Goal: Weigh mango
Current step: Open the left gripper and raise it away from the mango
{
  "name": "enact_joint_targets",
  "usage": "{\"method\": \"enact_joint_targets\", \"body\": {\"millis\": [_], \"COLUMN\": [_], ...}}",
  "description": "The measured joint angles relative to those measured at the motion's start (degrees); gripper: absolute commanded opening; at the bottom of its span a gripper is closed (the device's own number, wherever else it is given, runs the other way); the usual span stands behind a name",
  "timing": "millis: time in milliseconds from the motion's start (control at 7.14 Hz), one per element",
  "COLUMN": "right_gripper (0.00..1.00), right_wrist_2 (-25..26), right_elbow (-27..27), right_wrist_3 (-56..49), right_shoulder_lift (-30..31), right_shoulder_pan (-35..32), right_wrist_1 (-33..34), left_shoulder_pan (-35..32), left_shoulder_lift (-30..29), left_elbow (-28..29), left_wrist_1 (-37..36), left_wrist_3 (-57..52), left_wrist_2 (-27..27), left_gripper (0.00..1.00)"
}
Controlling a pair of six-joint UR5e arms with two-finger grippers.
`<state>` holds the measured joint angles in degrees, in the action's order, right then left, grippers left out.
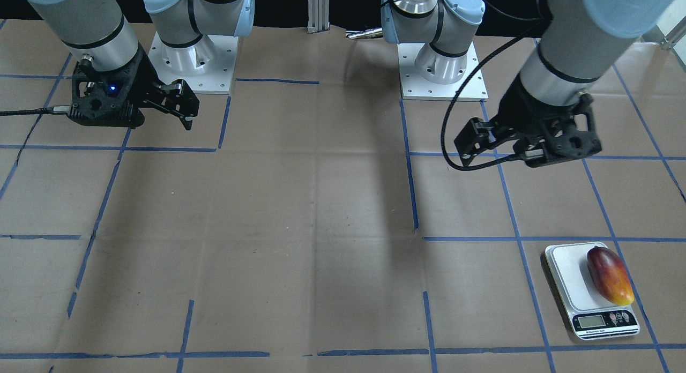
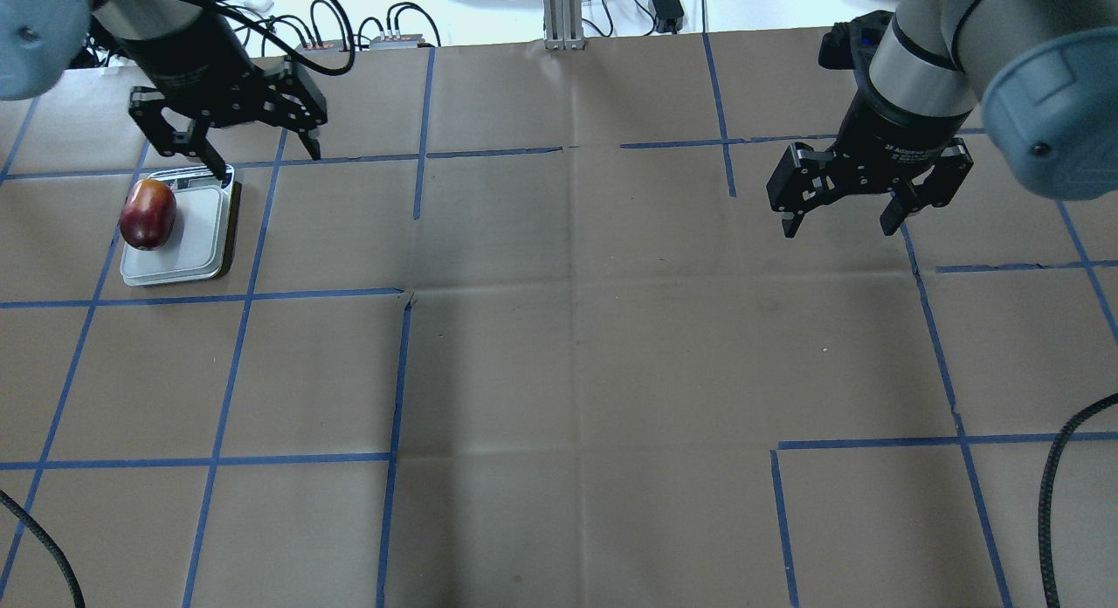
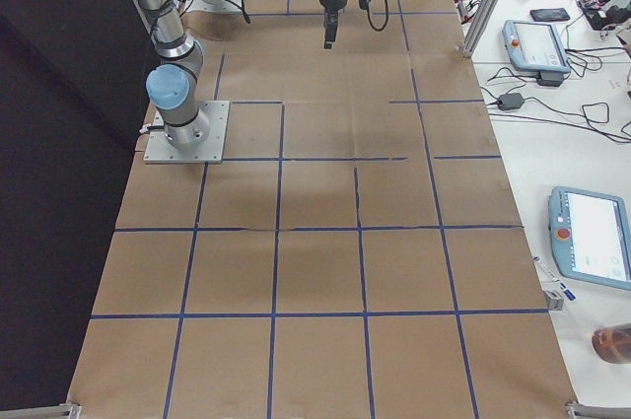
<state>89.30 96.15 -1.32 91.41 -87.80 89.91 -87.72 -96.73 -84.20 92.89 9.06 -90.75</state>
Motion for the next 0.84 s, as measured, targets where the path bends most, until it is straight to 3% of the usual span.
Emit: {"method": "enact_joint_targets", "body": {"millis": [280,560,840], "right_gripper": [1.0,1.0,1.0], "right_wrist_2": [0.0,0.0,0.0], "right_elbow": [0.0,0.0,0.0], "right_wrist_3": [0.0,0.0,0.0], "right_shoulder_lift": [0.0,0.0,0.0], "right_shoulder_pan": [0.0,0.0,0.0], "right_wrist_1": [0.0,0.0,0.0], "left_shoulder_pan": [-2.17,-2.39,-2.4], "left_shoulder_lift": [2.84,5.62,6.67], "left_elbow": [-5.69,-10.56,-11.0], "left_wrist_1": [-1.18,-6.87,-9.3], "left_wrist_3": [0.6,0.08,-0.15], "left_wrist_2": [0.04,-0.04,-0.31], "left_gripper": [0.99,0.99,1.0]}}
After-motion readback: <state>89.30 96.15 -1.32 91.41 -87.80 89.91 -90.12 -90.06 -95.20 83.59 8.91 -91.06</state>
